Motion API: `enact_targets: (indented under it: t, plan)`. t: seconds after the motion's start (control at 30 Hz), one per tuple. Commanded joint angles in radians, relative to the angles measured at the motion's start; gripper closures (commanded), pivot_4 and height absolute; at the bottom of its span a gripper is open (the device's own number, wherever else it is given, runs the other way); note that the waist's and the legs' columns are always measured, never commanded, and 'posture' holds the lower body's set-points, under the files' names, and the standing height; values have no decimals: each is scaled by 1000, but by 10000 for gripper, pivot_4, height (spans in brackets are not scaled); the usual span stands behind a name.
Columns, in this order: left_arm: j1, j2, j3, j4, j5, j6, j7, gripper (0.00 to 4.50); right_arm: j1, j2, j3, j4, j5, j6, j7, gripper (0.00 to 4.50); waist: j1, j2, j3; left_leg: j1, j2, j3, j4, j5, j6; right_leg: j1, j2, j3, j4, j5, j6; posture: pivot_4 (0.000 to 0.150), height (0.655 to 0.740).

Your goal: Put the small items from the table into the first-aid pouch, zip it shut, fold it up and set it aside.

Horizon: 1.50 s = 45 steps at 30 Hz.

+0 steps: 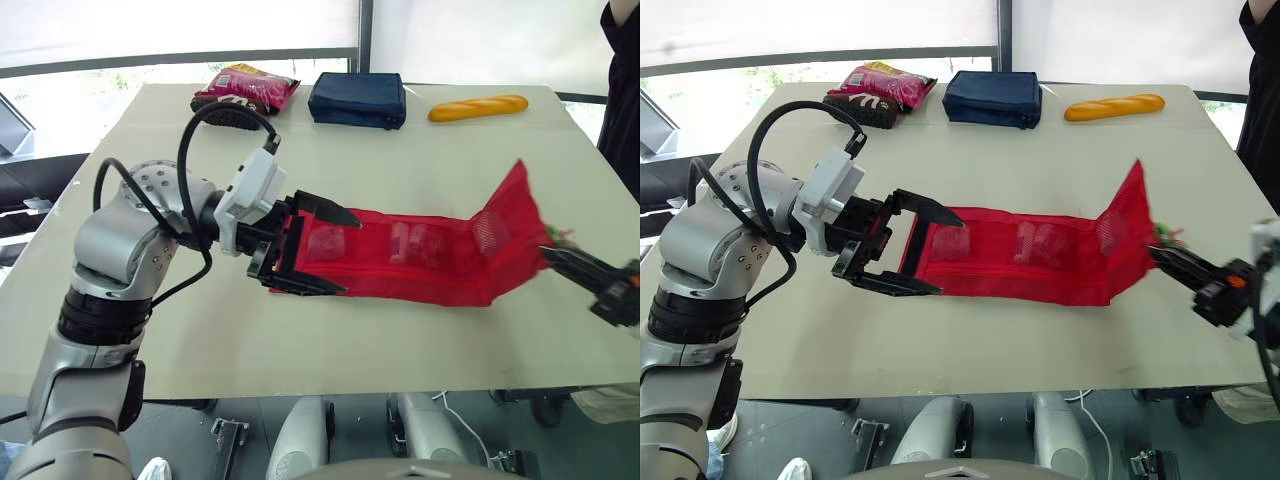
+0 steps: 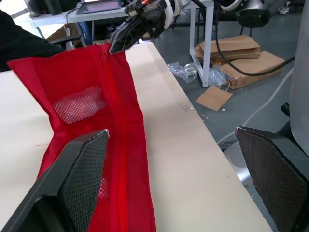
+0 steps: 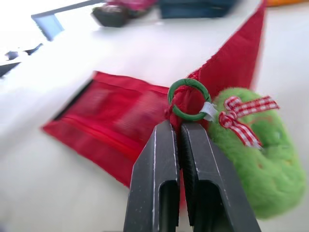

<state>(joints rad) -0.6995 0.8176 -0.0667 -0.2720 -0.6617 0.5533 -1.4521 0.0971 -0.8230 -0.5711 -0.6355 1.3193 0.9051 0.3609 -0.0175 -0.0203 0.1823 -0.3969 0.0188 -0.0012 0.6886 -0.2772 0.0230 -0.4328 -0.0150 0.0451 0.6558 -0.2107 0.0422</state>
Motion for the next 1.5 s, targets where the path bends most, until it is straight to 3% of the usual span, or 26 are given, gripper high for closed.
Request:
enact_targets:
  t: [0.03,0.2,0.33,0.5,0.67,0.83,0.87,1.03,1.3,1.5]
  plan:
    - [-9,13,34,-26,-15,-6,7,0,-93,-1,155,-47,-14,18,-75,44789,1,0,0,-1,-1,0,0,0,0,0,-1,0,0,0,0,1500,7134]
    - [5,26,50,-40,-23,-1,19,0,-241,58,452,-11,-222,39,-144,44789,1,-1,0,-2,-1,0,0,0,0,-1,-1,1,-1,2,3,1500,7134]
    - [19,38,66,-55,-34,8,30,0,-296,76,592,31,-371,47,-144,44789,5,-1,0,-2,-1,0,0,0,0,-1,-2,1,-2,2,3,1500,7134]
    - [37,44,77,-70,-38,12,43,0,-312,71,663,40,-483,44,-105,44789,5,-1,0,-3,-1,0,0,0,0,-1,-2,1,-2,2,3,1500,7134]
    - [48,48,86,-80,-42,19,59,0,-308,88,652,6,-485,11,-6,44789,3,-1,0,-3,-1,0,0,0,0,-1,-2,1,-2,2,3,1500,7134]
    - [73,60,99,-91,-46,27,80,0,-267,50,538,-26,-415,-30,140,28380,3,-1,0,-2,-1,0,0,0,0,-1,-1,0,-1,2,3,1500,7134]
    - [81,62,104,-92,-48,31,89,0,-251,34,514,-32,-409,-39,173,21933,3,-1,0,-2,-1,0,0,0,0,-1,-1,0,-1,2,3,1500,7134]
    - [149,57,150,-94,-81,83,170,0,-172,-33,377,-57,-386,-119,340,959,4,-1,0,-2,1,-1,0,0,0,-1,-2,1,-2,2,3,1500,7134]
    - [355,34,156,-10,58,119,426,0,-78,-21,237,-10,-534,-378,491,959,4,-1,0,0,2,0,1,0,0,-1,-1,1,1,2,3,1500,7134]
    - [395,-125,184,105,105,229,705,0,-151,-40,215,21,-506,-412,545,959,4,0,0,1,2,-1,2,0,0,0,-2,2,1,2,3,1500,7134]
